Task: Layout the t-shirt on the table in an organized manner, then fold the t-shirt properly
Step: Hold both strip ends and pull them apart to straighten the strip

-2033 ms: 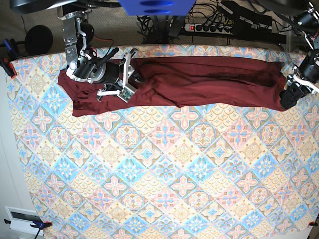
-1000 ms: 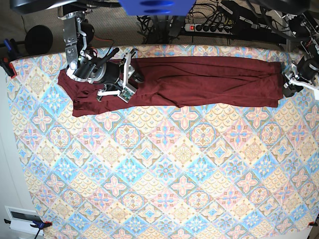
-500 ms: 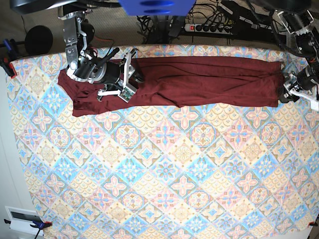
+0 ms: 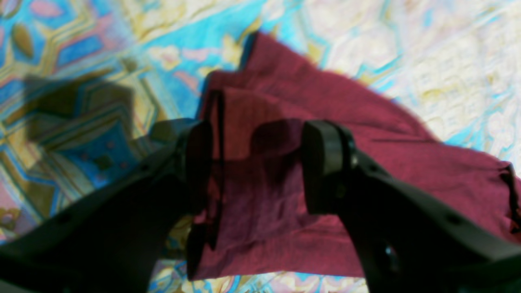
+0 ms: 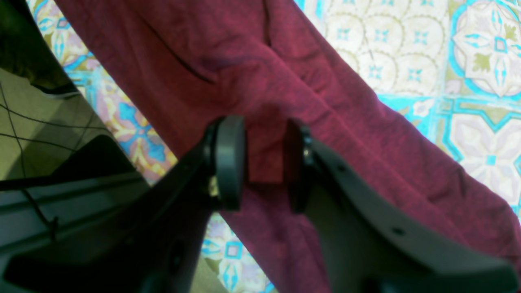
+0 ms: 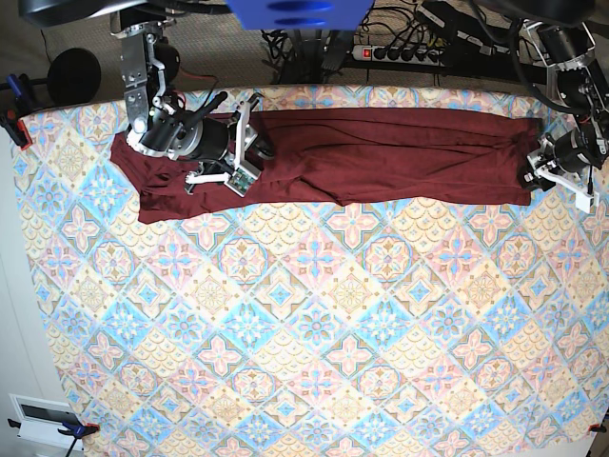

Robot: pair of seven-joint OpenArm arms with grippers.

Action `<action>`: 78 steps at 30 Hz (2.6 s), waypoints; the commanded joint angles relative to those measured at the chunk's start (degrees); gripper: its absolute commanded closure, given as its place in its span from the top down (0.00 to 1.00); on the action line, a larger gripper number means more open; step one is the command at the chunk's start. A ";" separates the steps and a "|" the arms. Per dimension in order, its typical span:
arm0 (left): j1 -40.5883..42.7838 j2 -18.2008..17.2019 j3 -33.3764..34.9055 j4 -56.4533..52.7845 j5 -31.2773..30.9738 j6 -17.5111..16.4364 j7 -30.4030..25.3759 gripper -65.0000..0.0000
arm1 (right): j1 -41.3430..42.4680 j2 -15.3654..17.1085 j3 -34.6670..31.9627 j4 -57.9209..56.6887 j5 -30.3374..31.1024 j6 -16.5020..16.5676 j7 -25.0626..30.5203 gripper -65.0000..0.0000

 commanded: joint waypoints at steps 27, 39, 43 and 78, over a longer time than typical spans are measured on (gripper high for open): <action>-0.23 0.67 2.69 0.61 7.74 -0.12 -4.32 0.53 | 6.47 0.25 0.13 0.99 1.17 0.12 0.82 0.26; 2.94 3.57 7.79 0.70 6.69 -0.21 -4.50 0.52 | 6.47 0.25 0.13 0.99 1.17 0.12 0.82 0.26; 3.90 4.09 9.55 0.70 0.53 -0.29 -4.68 0.41 | 6.47 0.25 0.13 0.99 1.17 0.12 0.82 0.26; 2.85 -5.14 -4.96 12.30 -7.20 -0.29 -5.12 0.02 | 6.03 0.77 9.28 1.07 11.98 0.12 0.73 0.26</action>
